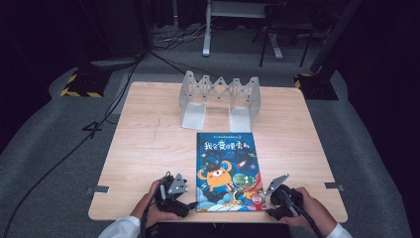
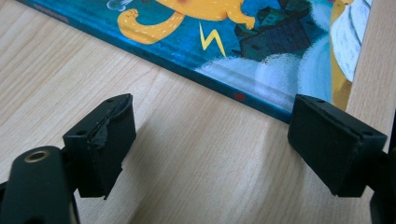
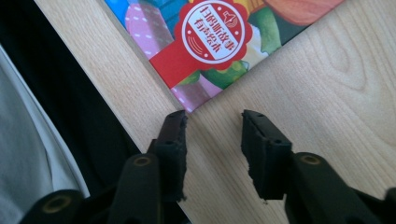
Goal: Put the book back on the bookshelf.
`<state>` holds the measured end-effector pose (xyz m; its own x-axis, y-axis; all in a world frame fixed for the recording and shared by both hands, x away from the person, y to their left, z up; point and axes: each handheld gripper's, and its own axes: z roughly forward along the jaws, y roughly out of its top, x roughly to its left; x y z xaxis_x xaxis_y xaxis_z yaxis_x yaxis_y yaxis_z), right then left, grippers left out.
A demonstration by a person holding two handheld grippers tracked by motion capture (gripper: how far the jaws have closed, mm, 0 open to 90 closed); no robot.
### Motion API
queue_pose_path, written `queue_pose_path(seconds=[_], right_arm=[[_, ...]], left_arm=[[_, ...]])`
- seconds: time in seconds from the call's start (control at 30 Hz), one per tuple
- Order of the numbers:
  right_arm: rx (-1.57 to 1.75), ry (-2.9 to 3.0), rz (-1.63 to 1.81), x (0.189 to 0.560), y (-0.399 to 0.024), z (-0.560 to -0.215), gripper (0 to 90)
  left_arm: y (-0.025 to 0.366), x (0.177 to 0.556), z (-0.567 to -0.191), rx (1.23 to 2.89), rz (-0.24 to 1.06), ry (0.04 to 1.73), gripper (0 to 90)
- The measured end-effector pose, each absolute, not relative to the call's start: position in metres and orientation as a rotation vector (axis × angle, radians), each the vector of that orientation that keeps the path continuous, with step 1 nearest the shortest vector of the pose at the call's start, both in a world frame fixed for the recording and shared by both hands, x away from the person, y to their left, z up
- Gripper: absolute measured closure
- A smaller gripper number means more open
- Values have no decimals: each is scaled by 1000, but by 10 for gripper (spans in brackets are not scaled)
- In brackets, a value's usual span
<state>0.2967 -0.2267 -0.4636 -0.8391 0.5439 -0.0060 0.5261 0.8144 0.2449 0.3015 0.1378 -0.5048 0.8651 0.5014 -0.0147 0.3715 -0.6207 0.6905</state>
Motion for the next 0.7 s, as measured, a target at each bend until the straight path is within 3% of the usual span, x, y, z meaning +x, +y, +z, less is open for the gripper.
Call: queue_pose_path(seconds=[0.2, 0.33, 0.7], right_arm=[[770, 2994, 207, 302, -215, -461, 729], [749, 3010, 176, 304, -212, -461, 741], [824, 2889, 653, 287, -238, -470, 760]], left_arm=[[136, 302, -505, 2312, 224, 608, 154], [136, 302, -505, 2311, 222, 611, 154], [140, 304, -505, 2306, 222, 609, 165]])
